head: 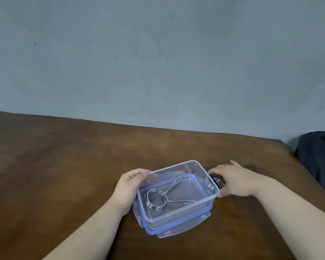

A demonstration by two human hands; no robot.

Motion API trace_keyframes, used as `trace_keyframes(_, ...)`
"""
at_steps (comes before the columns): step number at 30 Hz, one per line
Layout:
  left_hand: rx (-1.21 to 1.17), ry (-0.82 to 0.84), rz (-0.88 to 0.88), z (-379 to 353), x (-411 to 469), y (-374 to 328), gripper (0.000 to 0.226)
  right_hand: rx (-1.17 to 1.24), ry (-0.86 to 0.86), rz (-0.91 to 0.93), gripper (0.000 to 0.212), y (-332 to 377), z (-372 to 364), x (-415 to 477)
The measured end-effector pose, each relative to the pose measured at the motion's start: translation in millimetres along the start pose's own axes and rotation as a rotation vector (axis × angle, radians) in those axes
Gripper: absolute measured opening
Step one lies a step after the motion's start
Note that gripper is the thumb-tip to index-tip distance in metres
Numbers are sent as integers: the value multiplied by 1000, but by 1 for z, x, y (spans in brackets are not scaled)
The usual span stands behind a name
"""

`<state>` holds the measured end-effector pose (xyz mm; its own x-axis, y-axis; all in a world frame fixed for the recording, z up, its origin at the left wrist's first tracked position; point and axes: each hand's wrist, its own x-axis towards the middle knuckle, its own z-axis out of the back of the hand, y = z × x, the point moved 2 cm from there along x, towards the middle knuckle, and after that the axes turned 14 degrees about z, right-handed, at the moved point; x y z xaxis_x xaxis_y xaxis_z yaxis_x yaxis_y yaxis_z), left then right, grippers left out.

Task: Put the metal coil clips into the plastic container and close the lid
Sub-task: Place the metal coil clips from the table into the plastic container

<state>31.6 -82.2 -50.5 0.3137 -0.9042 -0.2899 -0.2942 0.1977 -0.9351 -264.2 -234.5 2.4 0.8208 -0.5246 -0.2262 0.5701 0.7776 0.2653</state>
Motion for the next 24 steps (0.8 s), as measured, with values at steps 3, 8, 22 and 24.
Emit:
trace_keyframes(3,42,-26,5,-2,2,-2,32,190,-191,-67,55,3,23,-17)
trace_keyframes(8,85,-11,29,-6,5,-3,31,289,-487,144,43,80,81,-28)
trace_keyframes(22,55,1,34,-4,3,-2,29,-270,15,281,43,158,-4,52)
trace_keyframes(24,56,13,30,-3,4,-3,29,-251,-1,295,41,160,-8,52)
